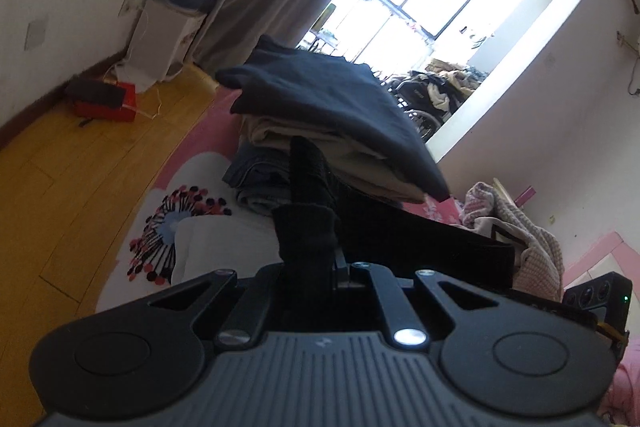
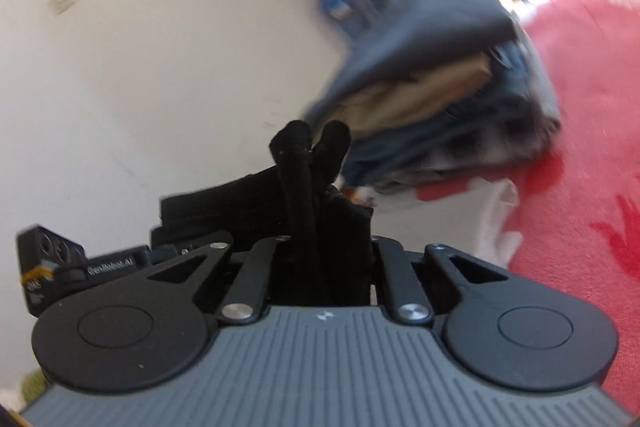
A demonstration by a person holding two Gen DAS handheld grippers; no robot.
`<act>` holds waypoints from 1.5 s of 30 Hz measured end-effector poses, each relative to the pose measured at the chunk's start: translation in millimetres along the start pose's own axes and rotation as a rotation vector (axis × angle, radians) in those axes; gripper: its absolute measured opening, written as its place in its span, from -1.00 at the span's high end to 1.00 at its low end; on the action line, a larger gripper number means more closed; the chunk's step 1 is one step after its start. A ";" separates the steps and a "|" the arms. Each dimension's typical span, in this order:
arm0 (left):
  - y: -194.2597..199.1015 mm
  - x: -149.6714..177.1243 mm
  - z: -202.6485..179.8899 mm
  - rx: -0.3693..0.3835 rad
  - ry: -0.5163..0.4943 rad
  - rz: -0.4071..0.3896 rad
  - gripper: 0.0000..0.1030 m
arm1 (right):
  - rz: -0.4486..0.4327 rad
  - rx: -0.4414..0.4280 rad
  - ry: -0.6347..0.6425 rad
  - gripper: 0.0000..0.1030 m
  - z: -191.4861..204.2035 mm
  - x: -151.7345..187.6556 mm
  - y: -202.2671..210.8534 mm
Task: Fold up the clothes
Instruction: 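Carry the held t-shirt with both grippers toward the folded clothes stack, then lower the t-shirt beside the clothes stack and open both grippers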
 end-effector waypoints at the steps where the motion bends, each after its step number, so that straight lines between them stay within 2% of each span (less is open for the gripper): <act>1: -6.1 -0.3 7.7 0.003 0.009 0.008 0.90 | 0.017 0.004 -0.024 0.83 -5.6 -1.8 -7.8; 8: -48.2 -20.4 26.9 0.030 0.010 0.058 0.90 | 0.051 0.025 -0.062 0.83 -24.8 -16.7 -35.5; 12: -68.7 -24.7 37.2 0.018 0.002 0.094 0.90 | 0.070 0.047 -0.067 0.84 -35.1 -27.2 -53.2; 20: -88.6 -19.2 56.5 0.009 -0.016 0.119 0.89 | 0.059 0.106 0.015 0.83 -44.8 -33.1 -78.4; 23: -94.5 -15.3 64.5 -0.022 -0.040 0.131 0.75 | 0.049 0.136 0.068 0.83 -49.5 -28.9 -86.1; 24: -96.0 -14.7 68.0 -0.038 -0.047 0.133 0.55 | 0.056 0.141 0.080 0.82 -52.4 -26.9 -90.3; 25: -97.5 -14.1 71.5 -0.053 -0.053 0.134 0.49 | 0.058 0.151 0.087 0.82 -56.0 -25.4 -93.7; 30: -91.8 -23.8 88.5 -0.097 -0.008 0.056 0.40 | 0.042 0.158 0.111 0.73 -72.6 -22.2 -104.0; 31: -89.4 -26.3 92.1 -0.112 0.003 0.039 0.33 | 0.036 0.156 0.107 0.65 -76.1 -22.4 -105.0; 32: -87.0 -28.9 95.8 -0.126 0.014 0.022 0.31 | 0.025 0.157 0.090 0.46 -80.9 -23.4 -105.3; 36: -69.3 -37.2 109.1 -0.165 0.075 -0.049 0.29 | -0.005 0.156 -0.048 0.18 -109.4 -31.5 -103.7; 40: -40.2 -41.7 97.3 -0.181 0.056 -0.107 0.29 | -0.072 0.197 -0.206 0.18 -145.1 -45.1 -85.2; 43: -34.0 -39.5 70.2 -0.164 -0.035 -0.083 0.28 | -0.144 0.223 -0.167 0.28 -144.5 -54.1 -59.7; 45: -43.3 -33.6 52.1 -0.154 -0.092 -0.022 0.27 | -0.154 0.176 -0.085 0.38 -125.6 -55.6 -49.1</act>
Point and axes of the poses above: each gripper's, at about its wrist camera, not at the fingertips, and y roughly against the way its jaws point, z to its left, x to its underside, the point moved 6 cm from there along -y, roughly the way its jaws point, and after that the axes turned 15 degrees about x, right-handed, at the moved point
